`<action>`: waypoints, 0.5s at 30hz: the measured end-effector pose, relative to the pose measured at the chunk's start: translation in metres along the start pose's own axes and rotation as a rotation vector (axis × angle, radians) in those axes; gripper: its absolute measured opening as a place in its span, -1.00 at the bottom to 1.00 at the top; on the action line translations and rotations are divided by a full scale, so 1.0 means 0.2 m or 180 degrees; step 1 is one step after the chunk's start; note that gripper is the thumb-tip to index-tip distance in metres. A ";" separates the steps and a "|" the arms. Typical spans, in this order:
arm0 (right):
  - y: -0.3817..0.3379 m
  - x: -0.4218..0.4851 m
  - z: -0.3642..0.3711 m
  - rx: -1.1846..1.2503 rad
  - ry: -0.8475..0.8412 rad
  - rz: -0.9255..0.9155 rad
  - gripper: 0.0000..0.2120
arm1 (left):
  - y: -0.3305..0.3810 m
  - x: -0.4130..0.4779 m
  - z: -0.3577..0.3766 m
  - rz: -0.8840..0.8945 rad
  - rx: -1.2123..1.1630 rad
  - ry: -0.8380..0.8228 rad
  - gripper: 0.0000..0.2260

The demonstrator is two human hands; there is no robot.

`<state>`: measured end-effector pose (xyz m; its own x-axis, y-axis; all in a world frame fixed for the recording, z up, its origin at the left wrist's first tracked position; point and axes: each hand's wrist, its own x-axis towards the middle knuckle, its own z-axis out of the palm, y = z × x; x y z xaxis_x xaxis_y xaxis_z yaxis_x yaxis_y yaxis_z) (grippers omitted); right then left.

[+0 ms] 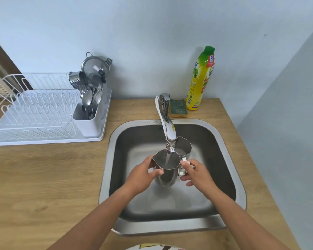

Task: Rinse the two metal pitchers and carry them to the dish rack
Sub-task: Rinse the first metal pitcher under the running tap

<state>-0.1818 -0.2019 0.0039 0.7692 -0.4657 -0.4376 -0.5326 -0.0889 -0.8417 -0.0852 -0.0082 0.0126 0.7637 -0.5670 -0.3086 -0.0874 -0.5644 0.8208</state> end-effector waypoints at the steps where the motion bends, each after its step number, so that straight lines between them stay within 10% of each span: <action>1: 0.00 0.00 0.00 0.0009 -0.0031 -0.0002 -0.79 | 0.00 0.00 0.00 -0.0003 0.0005 -0.0006 -0.54; 15: -0.02 0.01 0.03 0.0053 0.0078 0.0106 -0.76 | 0.01 0.00 -0.02 0.0067 -0.0058 0.0091 -0.65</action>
<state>-0.1763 -0.1968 0.0039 0.7421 -0.4897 -0.4576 -0.5516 -0.0584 -0.8321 -0.0820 -0.0072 0.0161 0.7799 -0.5611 -0.2775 -0.0921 -0.5413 0.8358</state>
